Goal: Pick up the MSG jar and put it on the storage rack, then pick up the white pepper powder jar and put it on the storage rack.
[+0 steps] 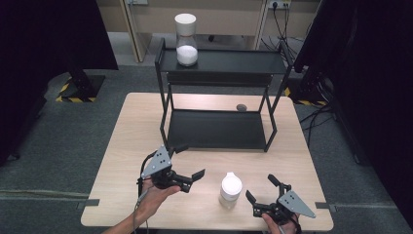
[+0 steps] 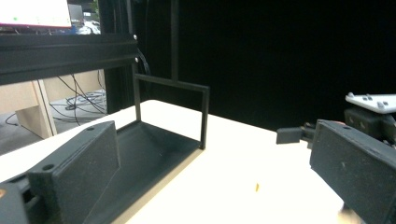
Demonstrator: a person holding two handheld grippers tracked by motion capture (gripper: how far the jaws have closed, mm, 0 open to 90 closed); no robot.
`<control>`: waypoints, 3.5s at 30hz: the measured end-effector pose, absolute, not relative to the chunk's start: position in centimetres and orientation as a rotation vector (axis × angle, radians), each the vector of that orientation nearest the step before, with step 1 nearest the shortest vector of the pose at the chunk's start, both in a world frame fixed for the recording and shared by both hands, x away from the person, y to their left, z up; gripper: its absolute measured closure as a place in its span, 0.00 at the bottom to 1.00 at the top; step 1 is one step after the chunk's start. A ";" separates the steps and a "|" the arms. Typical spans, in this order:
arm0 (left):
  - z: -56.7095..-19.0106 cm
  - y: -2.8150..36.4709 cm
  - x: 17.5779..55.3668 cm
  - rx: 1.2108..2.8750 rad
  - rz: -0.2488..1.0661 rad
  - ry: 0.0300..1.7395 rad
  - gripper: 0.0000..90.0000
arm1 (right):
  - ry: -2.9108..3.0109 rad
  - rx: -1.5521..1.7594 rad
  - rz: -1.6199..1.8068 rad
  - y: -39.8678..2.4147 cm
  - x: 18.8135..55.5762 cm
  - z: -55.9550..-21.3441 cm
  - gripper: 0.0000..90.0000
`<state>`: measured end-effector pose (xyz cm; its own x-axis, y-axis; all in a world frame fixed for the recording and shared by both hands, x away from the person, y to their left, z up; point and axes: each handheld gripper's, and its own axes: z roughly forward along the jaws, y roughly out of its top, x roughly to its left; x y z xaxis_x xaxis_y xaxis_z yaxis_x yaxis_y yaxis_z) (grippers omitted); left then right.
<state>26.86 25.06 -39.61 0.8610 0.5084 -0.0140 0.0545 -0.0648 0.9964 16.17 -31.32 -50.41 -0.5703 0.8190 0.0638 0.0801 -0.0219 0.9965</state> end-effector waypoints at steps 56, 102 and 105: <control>-48.9 27.1 22.4 1.610 0.417 0.447 0.01 | 1.693 0.937 1.658 -31.4 16.4 -50.5 0.00; -49.3 27.6 22.3 1.598 0.412 0.465 0.00 | 1.676 0.926 1.671 -31.4 15.3 -50.2 0.00; -49.3 27.6 22.3 1.598 0.408 0.467 0.00 | 1.679 0.918 1.678 -31.2 15.1 -50.1 0.00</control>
<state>22.34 27.64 -49.29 0.8503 0.5261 -0.0163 0.0548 -0.0577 0.9968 15.09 -31.16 -50.11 -0.5893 0.8054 0.0640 0.0644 -0.0322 0.9974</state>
